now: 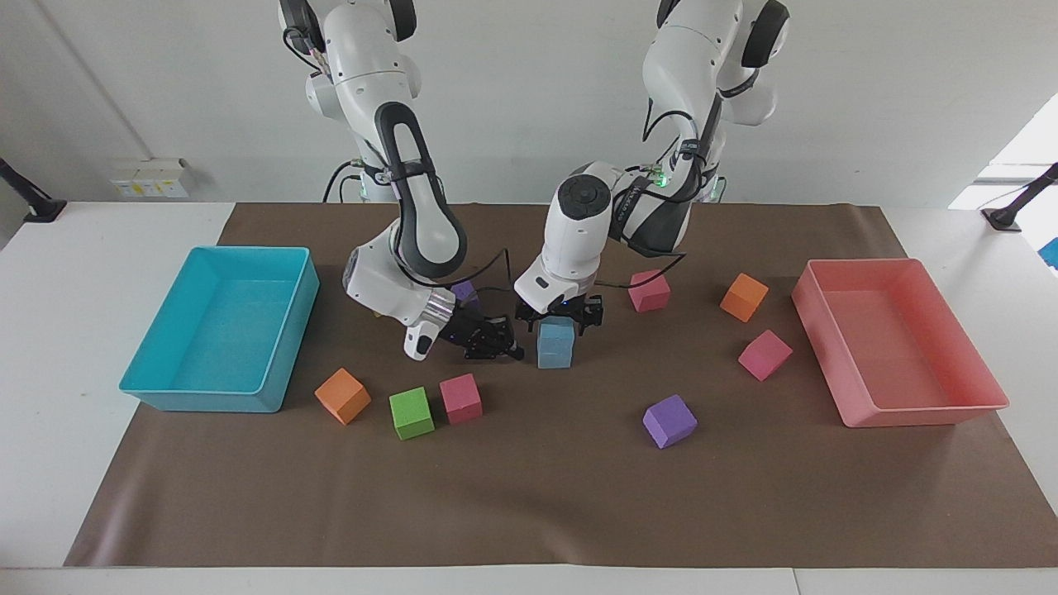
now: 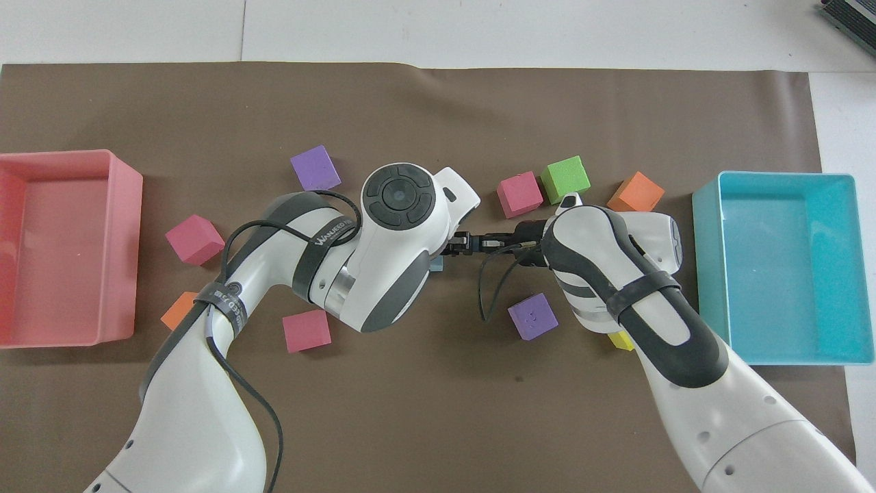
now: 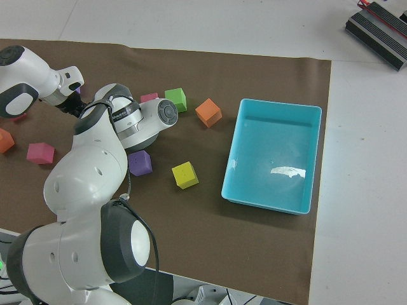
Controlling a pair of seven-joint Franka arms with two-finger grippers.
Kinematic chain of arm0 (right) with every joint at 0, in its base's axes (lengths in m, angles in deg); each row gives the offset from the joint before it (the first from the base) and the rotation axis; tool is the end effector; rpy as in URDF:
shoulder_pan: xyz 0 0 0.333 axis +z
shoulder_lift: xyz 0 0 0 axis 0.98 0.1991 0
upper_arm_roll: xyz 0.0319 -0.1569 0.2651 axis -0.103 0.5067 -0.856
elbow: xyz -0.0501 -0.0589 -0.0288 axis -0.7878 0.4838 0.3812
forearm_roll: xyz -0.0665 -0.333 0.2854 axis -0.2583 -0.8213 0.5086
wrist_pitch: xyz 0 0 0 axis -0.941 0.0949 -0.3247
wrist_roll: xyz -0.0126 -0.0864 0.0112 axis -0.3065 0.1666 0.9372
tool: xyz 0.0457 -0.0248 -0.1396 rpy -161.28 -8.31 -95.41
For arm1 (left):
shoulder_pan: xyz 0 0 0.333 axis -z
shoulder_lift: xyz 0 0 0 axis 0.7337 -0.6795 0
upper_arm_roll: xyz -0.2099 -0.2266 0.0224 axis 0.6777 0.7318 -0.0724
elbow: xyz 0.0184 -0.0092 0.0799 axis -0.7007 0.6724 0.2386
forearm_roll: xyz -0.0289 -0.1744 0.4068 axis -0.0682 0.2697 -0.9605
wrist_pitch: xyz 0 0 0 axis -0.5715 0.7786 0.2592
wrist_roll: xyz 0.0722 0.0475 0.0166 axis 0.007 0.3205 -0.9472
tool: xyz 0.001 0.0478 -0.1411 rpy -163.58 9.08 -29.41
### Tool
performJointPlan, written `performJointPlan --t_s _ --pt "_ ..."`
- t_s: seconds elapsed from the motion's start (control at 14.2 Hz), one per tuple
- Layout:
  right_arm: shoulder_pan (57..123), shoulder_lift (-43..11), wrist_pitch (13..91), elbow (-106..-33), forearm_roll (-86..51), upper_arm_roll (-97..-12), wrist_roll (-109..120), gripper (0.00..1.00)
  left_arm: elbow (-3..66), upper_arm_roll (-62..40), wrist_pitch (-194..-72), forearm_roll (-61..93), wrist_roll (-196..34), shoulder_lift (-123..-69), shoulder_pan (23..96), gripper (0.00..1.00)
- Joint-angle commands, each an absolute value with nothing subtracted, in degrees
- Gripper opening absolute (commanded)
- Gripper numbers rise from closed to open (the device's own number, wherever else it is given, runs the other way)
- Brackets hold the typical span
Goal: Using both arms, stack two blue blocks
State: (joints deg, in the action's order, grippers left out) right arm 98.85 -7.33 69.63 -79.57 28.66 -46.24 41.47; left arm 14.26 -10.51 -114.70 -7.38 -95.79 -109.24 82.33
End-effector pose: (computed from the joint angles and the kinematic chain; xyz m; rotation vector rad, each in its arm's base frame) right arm 0.6095 0.2556 0.1848 -2.2645 -0.0765 -0.1900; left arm 0.5713 -0.4536 0.3358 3.0376 -0.1805 0.0615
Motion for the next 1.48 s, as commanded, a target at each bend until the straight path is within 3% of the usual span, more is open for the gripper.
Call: performJointPlan --t_s 0.0,0.28,0.56,0.7,0.77,1.06,1.41 --pt "98.0 -9.0 69.8 -80.7 29.7 -46.4 43.4 0.0 15.2 -11.9 -112.4 -7.6 -95.9 -106.1 83.1 1.0" --pt "98.0 -11.0 70.0 -80.7 27.3 -46.1 38.2 0.0 17.6 -12.3 -110.7 -9.7 -95.7 -102.4 82.4 1.0" --pt "96.4 -14.1 69.8 -80.5 16.8 -46.0 28.6 0.0 26.3 -12.3 -110.6 -10.0 -89.8 -92.3 77.4 1.0" --pt "94.5 -15.7 69.4 -80.5 11.1 -46.0 26.1 0.45 30.2 -12.3 -110.5 -10.0 -85.1 -87.4 74.2 1.0" --pt "93.7 -16.4 69.3 -80.5 8.2 -46.0 26.1 0.99 31.1 -12.3 -109.8 -10.0 -83.1 -86.1 72.2 1.0" --pt "92.0 -18.6 68.2 -80.5 -0.1 -45.9 23.9 1.0 28.8 -12.3 -105.0 -9.9 -74.2 -84.1 65.0 1.0" --pt "91.2 -19.4 64.9 -77.9 -19.2 -45.8 12.8 1.0 18.4 -12.4 -95.0 -7.7 -69.7 -85.7 59.7 1.0"
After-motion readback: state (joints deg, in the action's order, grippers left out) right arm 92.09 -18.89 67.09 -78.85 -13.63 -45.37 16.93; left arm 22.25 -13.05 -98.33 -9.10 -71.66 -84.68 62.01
